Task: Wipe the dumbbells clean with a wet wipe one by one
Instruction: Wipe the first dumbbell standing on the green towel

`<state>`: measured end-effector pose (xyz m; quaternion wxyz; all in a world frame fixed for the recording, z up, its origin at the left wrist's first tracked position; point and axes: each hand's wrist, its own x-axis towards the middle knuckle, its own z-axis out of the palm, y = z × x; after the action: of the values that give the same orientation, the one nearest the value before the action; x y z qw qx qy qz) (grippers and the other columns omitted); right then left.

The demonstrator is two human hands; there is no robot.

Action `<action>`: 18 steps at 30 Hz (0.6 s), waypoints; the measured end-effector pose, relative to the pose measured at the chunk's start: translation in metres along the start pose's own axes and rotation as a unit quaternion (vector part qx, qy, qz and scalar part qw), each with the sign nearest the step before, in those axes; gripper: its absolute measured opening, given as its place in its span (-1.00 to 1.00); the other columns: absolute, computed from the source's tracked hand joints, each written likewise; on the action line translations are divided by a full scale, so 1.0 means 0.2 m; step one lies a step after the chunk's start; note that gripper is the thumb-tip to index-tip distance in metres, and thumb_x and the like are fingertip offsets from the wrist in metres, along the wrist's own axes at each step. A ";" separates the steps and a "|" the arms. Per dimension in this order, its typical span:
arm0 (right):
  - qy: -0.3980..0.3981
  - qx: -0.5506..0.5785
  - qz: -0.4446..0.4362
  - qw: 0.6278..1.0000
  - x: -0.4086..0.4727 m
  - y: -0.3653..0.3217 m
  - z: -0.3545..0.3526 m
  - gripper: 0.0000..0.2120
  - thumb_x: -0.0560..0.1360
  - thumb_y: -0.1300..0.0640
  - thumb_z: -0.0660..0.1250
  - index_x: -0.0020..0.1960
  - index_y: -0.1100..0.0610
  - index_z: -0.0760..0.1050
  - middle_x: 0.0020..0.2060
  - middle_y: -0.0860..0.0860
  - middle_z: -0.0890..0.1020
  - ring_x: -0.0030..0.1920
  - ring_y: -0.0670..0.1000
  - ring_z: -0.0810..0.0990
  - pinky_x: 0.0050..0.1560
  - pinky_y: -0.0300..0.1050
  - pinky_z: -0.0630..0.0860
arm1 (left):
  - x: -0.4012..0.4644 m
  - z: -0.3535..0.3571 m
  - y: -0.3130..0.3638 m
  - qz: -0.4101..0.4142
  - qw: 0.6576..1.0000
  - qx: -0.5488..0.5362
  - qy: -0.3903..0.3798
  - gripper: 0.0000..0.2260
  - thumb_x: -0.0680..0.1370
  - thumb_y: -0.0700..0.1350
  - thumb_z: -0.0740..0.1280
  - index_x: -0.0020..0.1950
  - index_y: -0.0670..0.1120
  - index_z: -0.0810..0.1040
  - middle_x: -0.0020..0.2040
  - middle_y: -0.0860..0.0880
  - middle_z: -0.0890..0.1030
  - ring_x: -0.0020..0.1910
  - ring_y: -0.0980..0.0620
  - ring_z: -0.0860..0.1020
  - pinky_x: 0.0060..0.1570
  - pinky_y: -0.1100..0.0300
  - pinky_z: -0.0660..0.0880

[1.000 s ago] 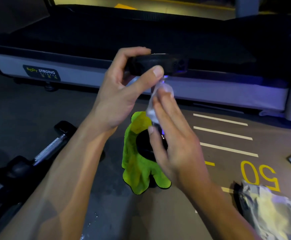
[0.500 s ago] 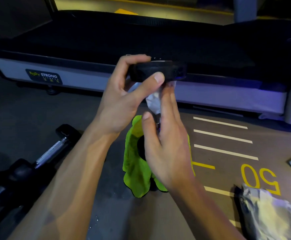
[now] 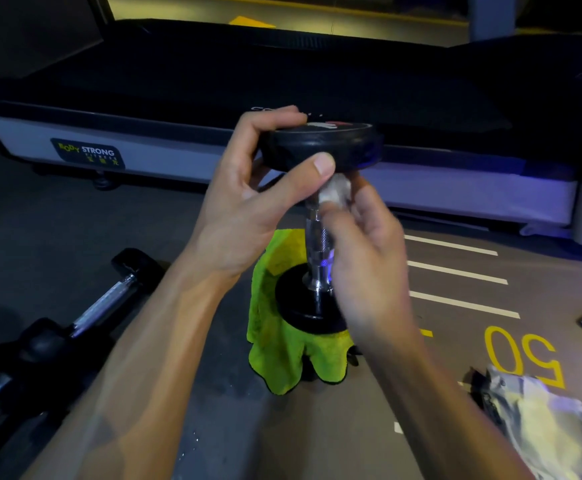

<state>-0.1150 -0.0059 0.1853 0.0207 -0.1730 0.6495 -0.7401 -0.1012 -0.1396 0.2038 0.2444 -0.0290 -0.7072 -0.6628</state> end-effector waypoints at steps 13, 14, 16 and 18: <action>0.097 0.327 0.115 0.933 0.00 -0.09 -0.01 -0.70 0.56 0.39 0.33 0.27 0.27 0.59 0.00 0.08 0.74 0.03 0.01 0.72 0.11 -0.16 0.61 | 0.01 0.05 0.01 0.011 1.000 0.013 -0.007 -0.55 0.46 0.01 0.50 0.31 -0.03 0.52 0.45 0.03 0.49 0.34 0.11 0.54 0.41 -0.05 0.46; 0.107 0.327 0.118 0.932 -0.01 -0.10 0.00 -0.68 0.55 0.39 0.34 0.29 0.25 0.58 0.02 0.08 0.74 0.09 0.03 0.72 0.20 -0.10 0.59 | 0.01 0.06 0.01 0.011 1.000 0.013 -0.008 -0.55 0.46 0.01 0.51 0.31 -0.02 0.52 0.45 0.03 0.49 0.35 0.09 0.54 0.42 -0.08 0.46; 0.130 0.327 0.123 0.928 -0.02 -0.10 0.01 -0.63 0.54 0.38 0.36 0.33 0.21 0.54 0.07 0.09 0.74 0.15 0.08 0.71 0.29 -0.02 0.57 | 0.01 0.06 0.01 0.008 1.000 0.014 -0.012 -0.55 0.45 0.02 0.51 0.31 -0.01 0.53 0.45 0.05 0.49 0.35 0.08 0.54 0.42 -0.11 0.45; 0.152 0.339 0.127 0.920 -0.03 -0.11 0.01 -0.58 0.52 0.39 0.38 0.35 0.19 0.49 0.06 0.11 0.75 0.08 0.06 0.73 0.21 -0.04 0.63 | 0.01 0.07 0.02 0.006 1.000 0.015 -0.012 -0.55 0.45 0.02 0.52 0.30 0.01 0.53 0.45 0.07 0.49 0.35 0.08 0.54 0.42 -0.12 0.45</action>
<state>-0.1052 -0.0034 0.2060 0.0735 0.0429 0.3714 -0.9246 -0.1056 -0.1272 0.2072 0.2403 -0.0381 -0.7198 -0.6501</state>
